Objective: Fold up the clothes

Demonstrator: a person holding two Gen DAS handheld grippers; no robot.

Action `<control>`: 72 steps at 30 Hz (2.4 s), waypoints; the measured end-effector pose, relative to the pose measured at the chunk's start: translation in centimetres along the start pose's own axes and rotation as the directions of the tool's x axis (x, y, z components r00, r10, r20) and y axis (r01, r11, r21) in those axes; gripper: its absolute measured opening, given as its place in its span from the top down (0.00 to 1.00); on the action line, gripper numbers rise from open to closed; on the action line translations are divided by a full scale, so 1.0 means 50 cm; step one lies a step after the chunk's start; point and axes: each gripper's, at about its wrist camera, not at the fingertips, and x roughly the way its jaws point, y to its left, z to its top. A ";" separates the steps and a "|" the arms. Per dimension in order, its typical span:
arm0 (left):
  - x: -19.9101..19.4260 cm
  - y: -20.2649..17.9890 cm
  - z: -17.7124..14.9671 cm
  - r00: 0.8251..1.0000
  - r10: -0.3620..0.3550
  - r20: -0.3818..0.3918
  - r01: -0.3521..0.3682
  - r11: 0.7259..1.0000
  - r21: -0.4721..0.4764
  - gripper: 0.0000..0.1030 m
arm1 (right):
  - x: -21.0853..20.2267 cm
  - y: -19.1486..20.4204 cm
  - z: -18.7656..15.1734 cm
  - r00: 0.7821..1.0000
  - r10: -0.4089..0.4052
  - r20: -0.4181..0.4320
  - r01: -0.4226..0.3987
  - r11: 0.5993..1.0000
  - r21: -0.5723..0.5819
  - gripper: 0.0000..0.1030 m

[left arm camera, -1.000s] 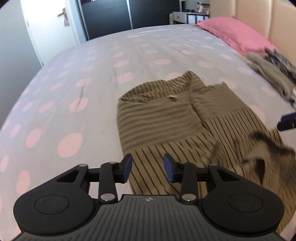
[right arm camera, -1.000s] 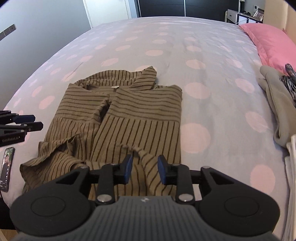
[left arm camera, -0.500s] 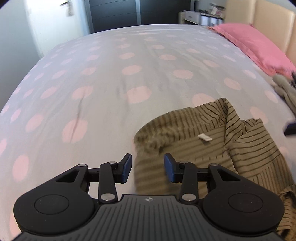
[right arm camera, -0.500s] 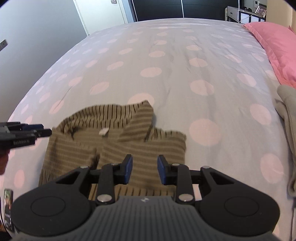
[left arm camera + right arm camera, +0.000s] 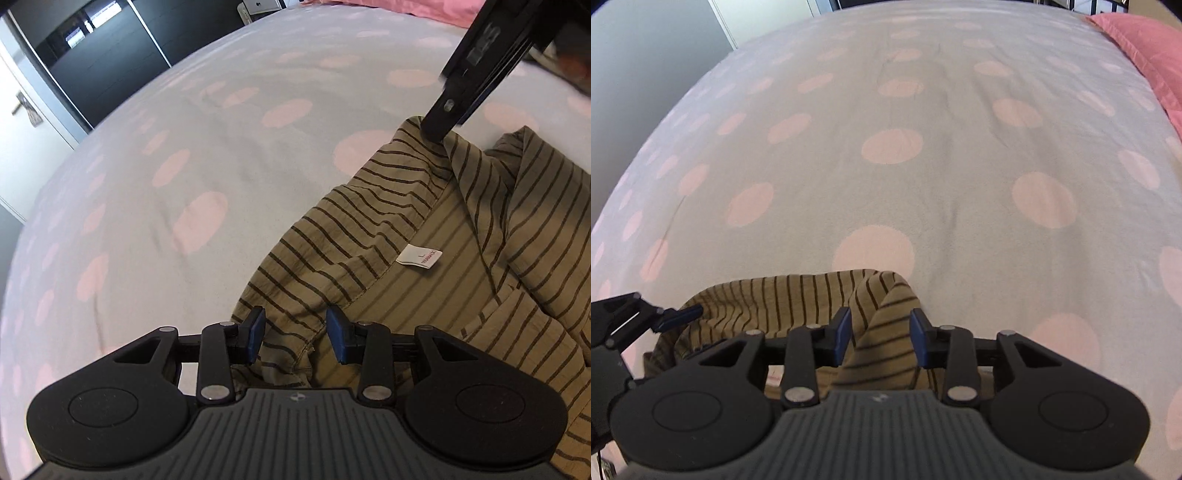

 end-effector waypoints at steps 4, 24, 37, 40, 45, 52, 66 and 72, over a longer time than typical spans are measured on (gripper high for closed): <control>-0.002 0.017 -0.010 0.997 -0.073 0.014 0.073 0.997 -0.038 0.81 | 0.030 -0.005 0.000 0.999 -0.023 -0.034 0.024 1.000 0.012 0.93; -0.075 0.082 -0.009 0.981 -0.156 0.114 0.180 0.954 -0.241 1.00 | -0.057 -0.135 -0.054 0.996 0.075 0.049 -0.079 0.992 0.096 0.83; -0.079 0.091 -0.025 0.978 -0.162 0.130 0.189 0.952 -0.239 1.00 | -0.075 0.030 -0.043 0.990 0.111 0.091 -0.001 0.641 -0.767 0.58; -0.081 0.093 -0.025 0.975 -0.171 0.142 0.199 0.955 -0.220 1.00 | -0.043 0.053 -0.047 0.993 0.110 0.040 -0.024 0.524 -0.851 0.52; -0.090 0.089 -0.030 0.971 -0.178 0.161 0.205 0.963 -0.175 1.00 | 0.014 0.090 -0.064 0.994 0.095 -0.057 -0.089 0.374 -0.923 0.49; -0.090 0.094 -0.036 0.966 -0.200 0.162 0.228 0.958 -0.175 1.00 | 0.044 0.059 -0.053 0.986 0.038 -0.162 -0.162 0.442 -0.882 0.96; -0.145 0.029 -0.029 0.973 -0.134 0.190 0.100 0.979 0.179 0.63 | -0.068 -0.015 -0.081 0.966 0.206 -0.157 -0.245 0.538 -0.806 0.98; -0.081 -0.033 -0.010 0.991 -0.105 0.083 0.064 0.916 0.396 0.61 | -0.094 -0.017 -0.088 0.964 0.224 -0.142 -0.242 0.523 -0.817 0.98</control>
